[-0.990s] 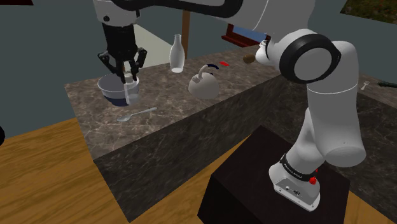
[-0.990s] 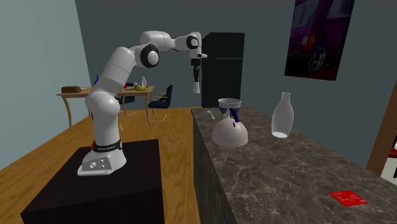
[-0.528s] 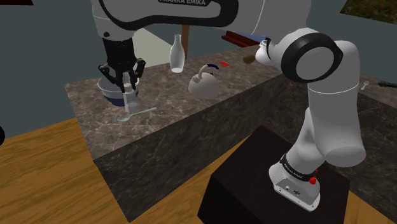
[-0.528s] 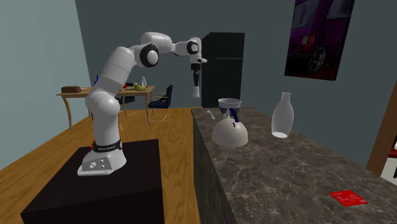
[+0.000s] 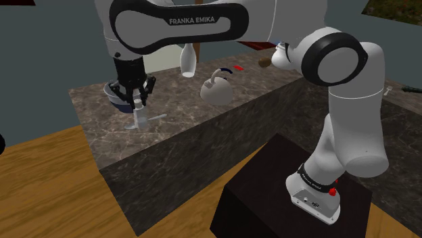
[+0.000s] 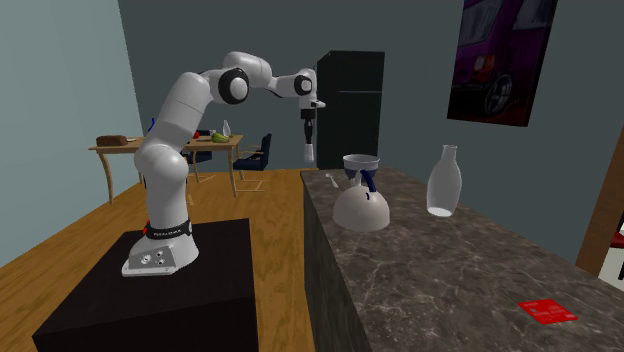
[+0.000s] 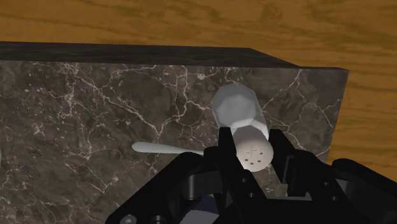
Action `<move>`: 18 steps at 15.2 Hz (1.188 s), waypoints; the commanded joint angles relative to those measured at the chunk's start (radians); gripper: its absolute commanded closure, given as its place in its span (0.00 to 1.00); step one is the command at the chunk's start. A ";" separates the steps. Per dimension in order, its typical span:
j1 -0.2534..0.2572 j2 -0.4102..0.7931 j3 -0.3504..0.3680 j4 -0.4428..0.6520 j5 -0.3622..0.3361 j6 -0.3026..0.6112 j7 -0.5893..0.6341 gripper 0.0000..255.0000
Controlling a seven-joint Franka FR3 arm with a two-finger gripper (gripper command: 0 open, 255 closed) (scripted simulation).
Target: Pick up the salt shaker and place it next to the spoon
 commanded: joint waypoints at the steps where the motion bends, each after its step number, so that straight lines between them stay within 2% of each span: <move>1: -0.002 -0.005 0.000 -0.034 0.000 0.030 0.001 1.00; 16: -0.007 0.020 -0.004 -0.202 -0.006 0.221 0.009 1.00; 18: -0.007 0.020 -0.004 -0.202 -0.006 0.221 0.009 1.00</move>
